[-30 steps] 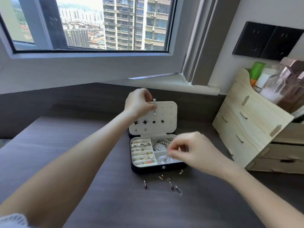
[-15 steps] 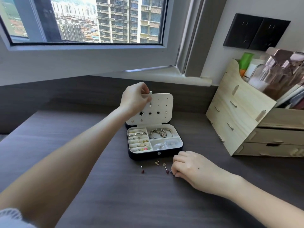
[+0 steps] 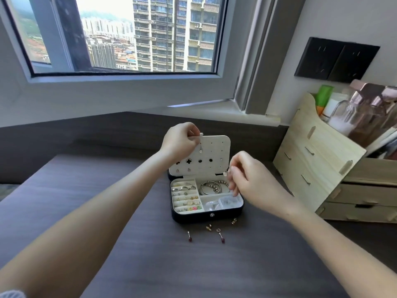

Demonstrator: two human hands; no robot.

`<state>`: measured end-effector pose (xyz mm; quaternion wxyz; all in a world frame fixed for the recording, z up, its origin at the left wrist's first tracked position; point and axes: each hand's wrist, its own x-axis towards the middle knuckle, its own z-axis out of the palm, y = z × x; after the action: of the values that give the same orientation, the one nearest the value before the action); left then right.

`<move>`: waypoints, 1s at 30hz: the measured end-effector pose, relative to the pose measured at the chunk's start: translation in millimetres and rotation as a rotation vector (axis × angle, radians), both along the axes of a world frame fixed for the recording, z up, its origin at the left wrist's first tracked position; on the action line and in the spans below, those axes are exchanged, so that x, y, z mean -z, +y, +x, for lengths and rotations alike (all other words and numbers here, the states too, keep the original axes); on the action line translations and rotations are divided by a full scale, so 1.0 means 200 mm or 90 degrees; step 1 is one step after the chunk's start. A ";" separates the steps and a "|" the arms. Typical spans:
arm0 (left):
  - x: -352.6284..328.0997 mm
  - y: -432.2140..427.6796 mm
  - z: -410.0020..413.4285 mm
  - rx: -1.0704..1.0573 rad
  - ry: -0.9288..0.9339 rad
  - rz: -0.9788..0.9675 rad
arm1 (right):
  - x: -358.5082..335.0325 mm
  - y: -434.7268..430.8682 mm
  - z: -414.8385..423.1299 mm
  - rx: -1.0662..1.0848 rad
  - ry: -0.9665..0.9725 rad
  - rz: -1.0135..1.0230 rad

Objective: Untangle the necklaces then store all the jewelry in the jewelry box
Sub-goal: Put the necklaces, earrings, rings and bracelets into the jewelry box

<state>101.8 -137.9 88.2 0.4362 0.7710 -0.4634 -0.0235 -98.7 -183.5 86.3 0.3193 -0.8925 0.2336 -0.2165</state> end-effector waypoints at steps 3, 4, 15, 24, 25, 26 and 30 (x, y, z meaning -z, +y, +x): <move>0.00 0.00 0.01 0.010 0.007 0.004 | -0.02 -0.07 0.16 0.058 -0.053 0.019; 0.00 0.00 0.01 0.014 0.009 0.003 | -0.01 -0.10 0.21 0.077 -0.078 0.020; 0.03 -0.02 0.05 0.008 -0.003 -0.021 | 0.06 -0.20 0.45 0.207 -0.121 -0.101; 0.05 -0.01 0.03 0.003 -0.028 -0.045 | 0.02 -0.19 0.48 0.217 -0.094 -0.191; 0.05 -0.01 0.03 0.002 -0.030 -0.046 | 0.01 -0.20 0.48 0.217 -0.095 -0.186; 0.05 -0.01 0.03 0.001 -0.030 -0.046 | 0.01 -0.20 0.49 0.215 -0.100 -0.178; 0.04 -0.01 0.02 0.002 -0.024 -0.047 | 0.05 -0.22 0.49 0.194 -0.126 -0.136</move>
<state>106.1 -139.4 79.5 0.4553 0.7542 -0.4732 0.0073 -0.2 -227.1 77.0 0.2076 -0.8500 0.3090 -0.3726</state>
